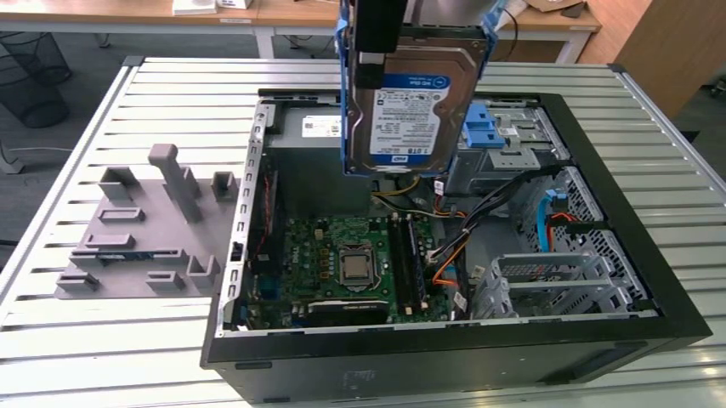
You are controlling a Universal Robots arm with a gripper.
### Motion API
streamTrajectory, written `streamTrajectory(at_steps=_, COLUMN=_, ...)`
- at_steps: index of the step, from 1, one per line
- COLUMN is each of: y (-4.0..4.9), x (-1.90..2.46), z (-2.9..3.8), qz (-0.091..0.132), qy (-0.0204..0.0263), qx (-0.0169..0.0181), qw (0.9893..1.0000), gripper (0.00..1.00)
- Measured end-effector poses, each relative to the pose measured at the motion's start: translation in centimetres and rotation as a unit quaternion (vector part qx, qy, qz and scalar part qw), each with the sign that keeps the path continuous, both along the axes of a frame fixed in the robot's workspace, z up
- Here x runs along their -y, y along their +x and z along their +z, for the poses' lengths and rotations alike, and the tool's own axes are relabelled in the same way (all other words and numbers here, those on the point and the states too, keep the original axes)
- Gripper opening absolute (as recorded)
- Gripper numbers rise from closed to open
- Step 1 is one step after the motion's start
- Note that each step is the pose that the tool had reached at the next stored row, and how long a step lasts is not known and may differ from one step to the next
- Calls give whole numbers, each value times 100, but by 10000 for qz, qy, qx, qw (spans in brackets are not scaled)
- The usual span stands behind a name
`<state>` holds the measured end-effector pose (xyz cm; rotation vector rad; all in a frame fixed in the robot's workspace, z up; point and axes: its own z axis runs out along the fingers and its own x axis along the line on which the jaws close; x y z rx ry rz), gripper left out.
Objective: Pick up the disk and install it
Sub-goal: 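Insert the disk into the insertion slot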
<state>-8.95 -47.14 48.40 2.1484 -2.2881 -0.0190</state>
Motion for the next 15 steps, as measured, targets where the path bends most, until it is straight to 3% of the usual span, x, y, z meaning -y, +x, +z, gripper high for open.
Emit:
streamTrajectory(at_steps=4, y=0, x=78, z=0, qz=2, qy=0, qx=0, qw=10000, gripper=37)
streamTrajectory(at_steps=10, y=4, x=83, z=0, qz=28, qy=0, qx=0, qw=10000, gripper=37)
streamTrajectory(at_steps=15, y=101, x=84, z=-1, qz=27, qy=0, qx=-5, qw=10000, gripper=37)
